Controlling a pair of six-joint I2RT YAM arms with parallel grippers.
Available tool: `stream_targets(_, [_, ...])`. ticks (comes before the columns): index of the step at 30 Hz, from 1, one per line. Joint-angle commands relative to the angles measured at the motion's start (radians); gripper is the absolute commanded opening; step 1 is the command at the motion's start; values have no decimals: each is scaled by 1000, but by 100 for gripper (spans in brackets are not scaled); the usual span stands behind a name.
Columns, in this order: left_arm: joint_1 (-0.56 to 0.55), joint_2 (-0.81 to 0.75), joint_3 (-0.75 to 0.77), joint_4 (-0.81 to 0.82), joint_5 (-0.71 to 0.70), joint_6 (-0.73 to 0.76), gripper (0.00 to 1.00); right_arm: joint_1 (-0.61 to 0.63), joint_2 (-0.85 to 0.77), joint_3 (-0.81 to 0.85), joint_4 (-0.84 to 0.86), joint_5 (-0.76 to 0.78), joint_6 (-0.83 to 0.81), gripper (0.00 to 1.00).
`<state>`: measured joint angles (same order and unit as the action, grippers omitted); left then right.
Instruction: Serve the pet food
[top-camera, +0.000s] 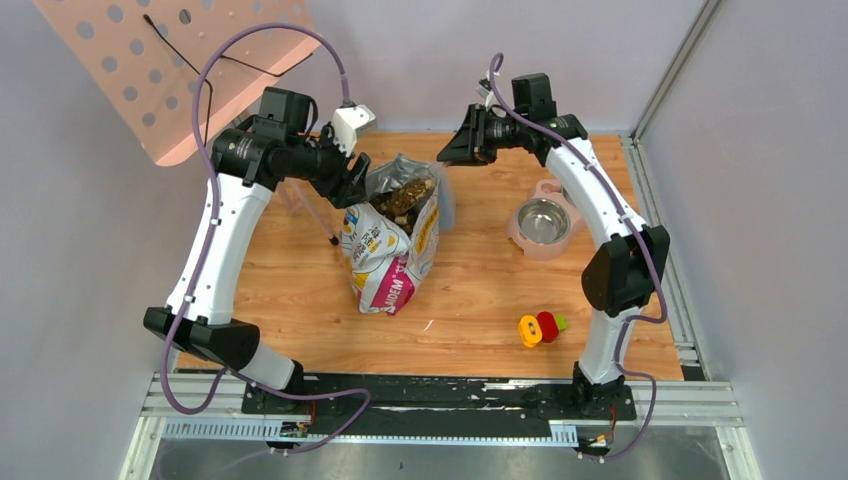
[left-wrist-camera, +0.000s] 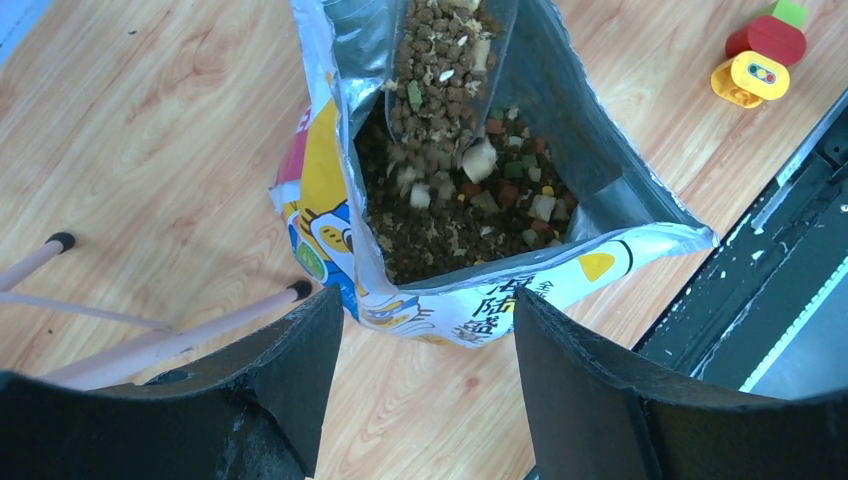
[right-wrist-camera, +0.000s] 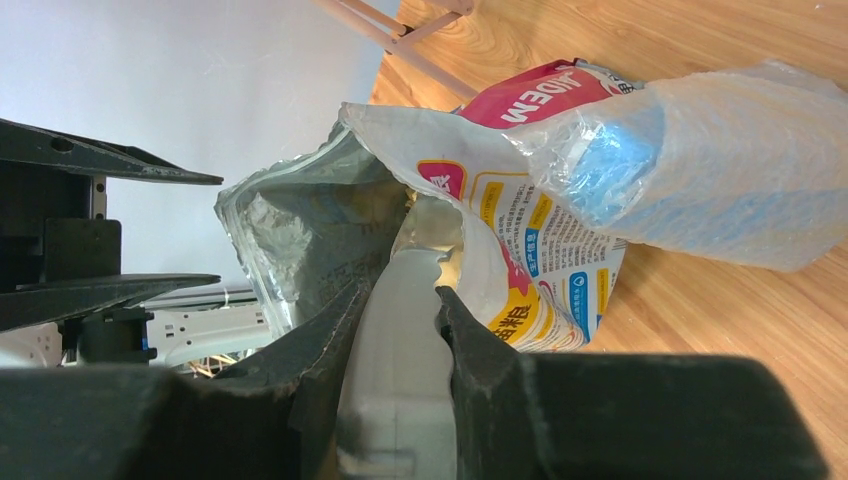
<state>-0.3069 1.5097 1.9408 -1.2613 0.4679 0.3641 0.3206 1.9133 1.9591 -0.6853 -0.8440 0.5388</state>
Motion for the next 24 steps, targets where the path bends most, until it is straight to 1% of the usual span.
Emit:
stream_targets(1, [-6, -4, 35, 2, 33, 12, 71, 3, -48, 37, 19, 54, -21, 0])
stream_targets(9, [-6, -15, 17, 1, 37, 21, 71, -1, -53, 9, 30, 7, 31, 0])
stream_targets(16, [-6, -15, 22, -36, 32, 71, 71, -55, -60, -70, 166, -215, 206, 0])
stream_targets(21, [-5, -17, 16, -82, -10, 140, 71, -101, -51, -126, 265, -357, 315, 0])
stream_targets(23, [-6, -24, -9, -85, -26, 148, 71, -120, -47, -154, 321, -401, 385, 0])
stream_targets(24, [-5, -27, -16, -85, -27, 150, 70, -132, -50, -183, 384, -422, 432, 0])
